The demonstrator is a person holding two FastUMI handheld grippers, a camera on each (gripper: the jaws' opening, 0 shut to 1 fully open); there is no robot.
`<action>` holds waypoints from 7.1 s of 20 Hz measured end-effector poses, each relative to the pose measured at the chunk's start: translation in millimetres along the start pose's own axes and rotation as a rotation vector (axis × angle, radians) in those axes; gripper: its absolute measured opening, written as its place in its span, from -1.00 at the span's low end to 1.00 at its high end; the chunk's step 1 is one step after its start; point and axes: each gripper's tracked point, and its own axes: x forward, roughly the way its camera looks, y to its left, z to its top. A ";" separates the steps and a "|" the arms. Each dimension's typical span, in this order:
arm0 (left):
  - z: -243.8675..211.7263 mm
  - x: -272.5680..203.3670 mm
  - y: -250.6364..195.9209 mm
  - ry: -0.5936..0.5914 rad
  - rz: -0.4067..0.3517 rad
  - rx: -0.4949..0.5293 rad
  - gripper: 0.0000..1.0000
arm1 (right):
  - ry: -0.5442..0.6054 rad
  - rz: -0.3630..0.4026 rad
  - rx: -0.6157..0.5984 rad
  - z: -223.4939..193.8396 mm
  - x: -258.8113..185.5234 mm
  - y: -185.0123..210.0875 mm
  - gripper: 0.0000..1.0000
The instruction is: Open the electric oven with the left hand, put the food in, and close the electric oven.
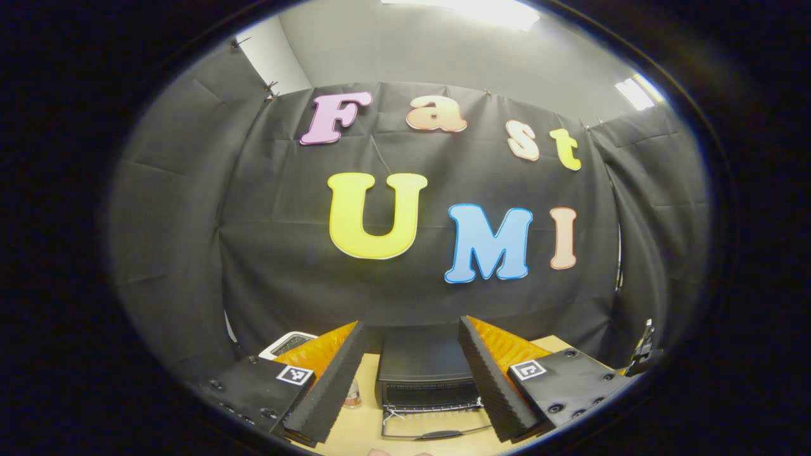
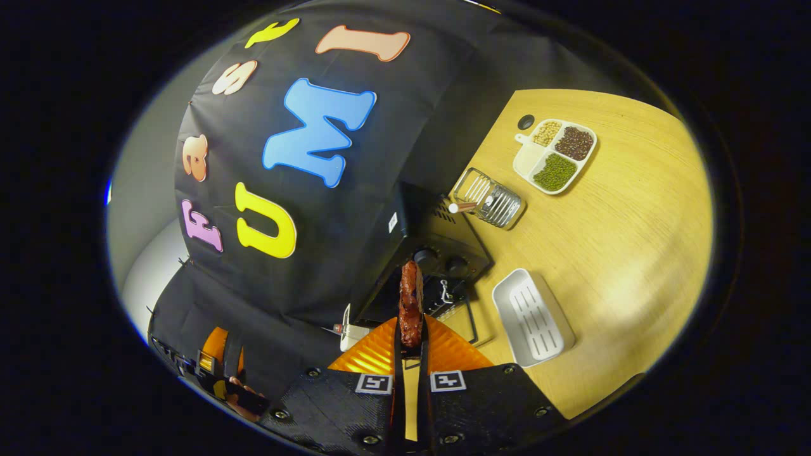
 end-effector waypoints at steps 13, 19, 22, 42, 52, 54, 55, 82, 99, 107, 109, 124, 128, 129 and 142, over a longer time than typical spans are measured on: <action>7.2 -26.3 75.5 -0.017 0.026 0.001 0.94 | 0.065 0.057 -0.009 -60.3 106.1 57.6 -0.86; -10.1 -30.4 99.5 0.024 0.060 -0.015 1.00 | 0.065 -0.015 0.085 -84.3 187.5 30.2 -0.85; -15.7 -31.9 110.9 0.043 0.078 -0.001 0.96 | 0.031 -0.078 0.141 -87.0 220.8 11.6 -0.85; -44.1 0.4 125.2 0.094 0.097 -0.075 1.00 | -0.038 -0.304 -0.002 -67.8 243.5 -22.6 -0.23; -48.1 14.7 61.7 0.080 0.017 -0.043 0.94 | -0.065 -0.368 -0.395 -41.3 164.7 -0.3 0.66; -51.8 17.4 47.1 0.078 0.005 -0.038 1.00 | -0.098 -0.375 -0.494 -29.7 138.4 13.5 0.66; -53.8 19.0 40.5 0.080 0.001 -0.039 1.00 | -0.124 -0.369 -0.537 -22.0 126.0 23.2 0.66; -133.7 31.0 -91.8 0.258 -0.089 -0.005 1.00 | -0.649 -0.257 -0.986 125.5 -93.7 178.7 0.95; -388.3 8.0 -88.3 1.003 -0.070 -0.002 0.96 | -0.645 -0.375 -0.946 140.9 -107.2 131.3 0.95; -438.8 12.2 -82.9 1.158 -0.074 0.002 0.96 | -0.650 -0.433 -0.930 144.1 -113.5 115.3 0.95; -448.0 12.8 -80.2 1.178 -0.078 0.029 1.00 | -0.651 -0.445 -0.917 144.8 -115.5 112.3 0.95; -469.8 23.1 -76.3 1.236 -0.062 0.024 0.96 | -0.625 -0.471 -0.913 137.4 -109.3 106.9 0.94; -463.9 21.7 -76.8 1.222 -0.061 0.021 0.95 | -0.618 -0.464 -0.915 134.8 -108.4 108.5 0.94; -459.9 21.0 -77.1 1.211 -0.062 0.022 0.95 | -0.620 -0.462 -0.919 134.8 -109.3 110.1 0.94; -394.0 20.5 -79.5 1.024 -0.068 -0.007 0.95 | -0.606 -0.394 -0.961 123.9 -107.2 133.3 0.95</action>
